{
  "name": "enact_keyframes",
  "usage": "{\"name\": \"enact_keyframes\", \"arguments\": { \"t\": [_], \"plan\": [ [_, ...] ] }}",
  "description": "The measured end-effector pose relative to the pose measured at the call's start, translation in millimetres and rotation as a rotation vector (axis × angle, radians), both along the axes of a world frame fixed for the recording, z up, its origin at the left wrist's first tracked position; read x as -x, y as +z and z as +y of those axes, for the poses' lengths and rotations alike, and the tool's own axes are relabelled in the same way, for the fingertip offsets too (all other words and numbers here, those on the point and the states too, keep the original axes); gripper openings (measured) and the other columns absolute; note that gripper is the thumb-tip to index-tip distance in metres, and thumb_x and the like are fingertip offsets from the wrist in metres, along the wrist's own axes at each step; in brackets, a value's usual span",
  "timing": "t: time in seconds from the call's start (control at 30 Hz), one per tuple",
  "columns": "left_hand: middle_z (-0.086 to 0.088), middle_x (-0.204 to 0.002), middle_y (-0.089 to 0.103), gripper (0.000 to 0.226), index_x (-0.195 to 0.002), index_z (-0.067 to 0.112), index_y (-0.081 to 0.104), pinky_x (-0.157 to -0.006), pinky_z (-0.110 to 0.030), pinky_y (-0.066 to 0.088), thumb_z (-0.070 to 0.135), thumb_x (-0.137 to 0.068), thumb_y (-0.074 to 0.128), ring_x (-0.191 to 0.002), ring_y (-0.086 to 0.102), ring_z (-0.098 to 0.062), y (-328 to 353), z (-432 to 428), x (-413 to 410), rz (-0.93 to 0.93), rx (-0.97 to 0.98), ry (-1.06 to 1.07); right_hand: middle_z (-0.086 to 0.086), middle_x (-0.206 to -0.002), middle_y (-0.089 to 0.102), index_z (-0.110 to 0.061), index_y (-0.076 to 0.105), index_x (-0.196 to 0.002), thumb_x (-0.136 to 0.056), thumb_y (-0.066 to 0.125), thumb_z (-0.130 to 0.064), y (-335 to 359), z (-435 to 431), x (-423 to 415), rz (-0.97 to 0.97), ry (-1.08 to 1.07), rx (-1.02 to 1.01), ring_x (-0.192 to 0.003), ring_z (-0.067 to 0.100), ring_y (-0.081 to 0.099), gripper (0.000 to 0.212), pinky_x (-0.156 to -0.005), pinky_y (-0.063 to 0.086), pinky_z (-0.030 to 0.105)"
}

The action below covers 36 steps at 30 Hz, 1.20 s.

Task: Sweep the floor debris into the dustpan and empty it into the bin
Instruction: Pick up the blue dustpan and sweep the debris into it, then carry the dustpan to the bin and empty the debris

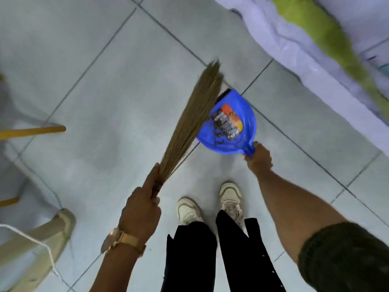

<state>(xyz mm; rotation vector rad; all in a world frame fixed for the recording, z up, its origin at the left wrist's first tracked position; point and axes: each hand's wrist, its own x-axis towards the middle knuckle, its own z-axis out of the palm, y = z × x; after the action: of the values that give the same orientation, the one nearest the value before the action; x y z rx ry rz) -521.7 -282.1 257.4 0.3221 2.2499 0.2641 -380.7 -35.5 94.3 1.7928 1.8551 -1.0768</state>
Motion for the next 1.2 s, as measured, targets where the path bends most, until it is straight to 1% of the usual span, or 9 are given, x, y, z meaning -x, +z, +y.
{"name": "enact_keyframes", "arguments": {
  "t": [0.17, 0.3, 0.37, 0.47, 0.57, 0.73, 0.8, 0.97, 1.2],
  "plan": [
    [-0.018, -0.123, 0.062, 0.077, -0.149, 0.038, 0.020, -0.089, -0.038, 0.046, 0.000, -0.090, 0.051, -0.109, 0.058, -0.038, 112, 7, 8, 0.009, -0.015, 0.105, 0.022, -0.105, 0.069, -0.002, 0.060, -0.111, -0.081, 0.071, -0.010, 142, -40, -59, 0.078, -0.152, -0.002, -0.102, 0.040, 0.064, 0.032, -0.077, 0.048, 0.041],
    [-0.016, -0.130, 0.060, 0.074, -0.151, 0.034, 0.020, -0.082, -0.032, 0.044, 0.001, -0.091, 0.047, -0.108, 0.059, -0.037, 157, 12, 12, -0.028, 0.027, 0.103, 0.021, -0.107, 0.068, 0.000, 0.060, -0.120, -0.080, 0.075, -0.009, 224, -75, -107, 0.137, -0.270, -0.011, -0.105, 0.040, 0.062, 0.043, -0.081, 0.047, 0.042],
    [-0.017, -0.136, 0.055, 0.072, -0.151, 0.033, 0.019, -0.085, -0.033, 0.047, 0.003, -0.091, 0.044, -0.109, 0.058, -0.038, 195, 16, 6, -0.051, 0.038, 0.055, 0.019, -0.100, 0.068, 0.001, 0.061, -0.116, -0.079, 0.077, -0.008, 278, -92, -132, 0.196, -0.323, -0.024, -0.101, 0.040, 0.063, 0.041, -0.076, 0.045, 0.040],
    [-0.017, -0.147, 0.042, 0.069, -0.152, 0.030, 0.017, -0.095, -0.037, 0.047, 0.007, -0.092, 0.041, -0.121, 0.051, -0.039, 235, 27, -3, -0.062, 0.081, -0.073, 0.015, -0.098, 0.068, 0.000, 0.062, -0.113, -0.078, 0.077, -0.005, 346, -107, -165, 0.244, -0.415, -0.079, -0.098, 0.034, 0.063, 0.038, -0.070, 0.035, 0.028],
    [-0.018, -0.146, 0.043, 0.068, -0.152, 0.027, 0.018, -0.101, -0.045, 0.048, 0.008, -0.091, 0.041, -0.124, 0.051, -0.040, 268, 47, -27, -0.112, 0.083, -0.176, 0.016, -0.098, 0.069, 0.000, 0.063, -0.110, -0.077, 0.077, -0.004, 401, -120, -198, 0.281, -0.515, -0.143, -0.096, 0.031, 0.064, 0.035, -0.068, 0.033, 0.024],
    [-0.027, -0.133, 0.052, 0.055, -0.143, 0.019, 0.037, -0.100, -0.050, 0.049, 0.008, -0.089, 0.039, -0.120, 0.056, -0.043, 303, 96, -96, -0.131, 0.056, -0.419, 0.021, -0.106, 0.069, 0.000, 0.063, -0.112, -0.079, 0.076, -0.009, 447, -142, -257, 0.310, -0.722, -0.239, -0.101, 0.035, 0.063, 0.037, -0.078, 0.041, 0.031],
    [-0.029, -0.131, 0.054, 0.051, -0.138, 0.016, 0.041, -0.102, -0.052, 0.047, 0.007, -0.088, 0.041, -0.121, 0.055, -0.044, 315, 119, -134, -0.125, 0.037, -0.515, 0.022, -0.105, 0.069, -0.001, 0.063, -0.109, -0.079, 0.076, -0.011, 456, -144, -281, 0.302, -0.808, -0.265, -0.101, 0.036, 0.063, 0.034, -0.077, 0.040, 0.031],
    [-0.026, -0.134, 0.052, 0.055, -0.143, 0.021, 0.037, -0.104, -0.051, 0.045, 0.013, -0.089, 0.043, -0.121, 0.055, -0.042, 329, 172, -246, -0.093, -0.010, -0.708, 0.024, -0.105, 0.068, 0.002, 0.063, -0.106, -0.081, 0.075, -0.013, 463, -132, -360, 0.281, -0.947, -0.301, -0.102, 0.039, 0.062, 0.032, -0.075, 0.043, 0.034],
    [-0.021, -0.137, 0.047, 0.060, -0.146, 0.026, 0.033, -0.098, -0.047, 0.050, 0.010, -0.089, 0.044, -0.120, 0.055, -0.039, 324, 217, -432, -0.016, 0.031, -1.048, 0.018, -0.123, 0.062, -0.007, 0.053, -0.126, -0.086, 0.070, -0.022, 456, -127, -527, 0.195, -1.150, -0.244, -0.116, 0.038, 0.058, 0.046, -0.090, 0.047, 0.039]
  ]
}}
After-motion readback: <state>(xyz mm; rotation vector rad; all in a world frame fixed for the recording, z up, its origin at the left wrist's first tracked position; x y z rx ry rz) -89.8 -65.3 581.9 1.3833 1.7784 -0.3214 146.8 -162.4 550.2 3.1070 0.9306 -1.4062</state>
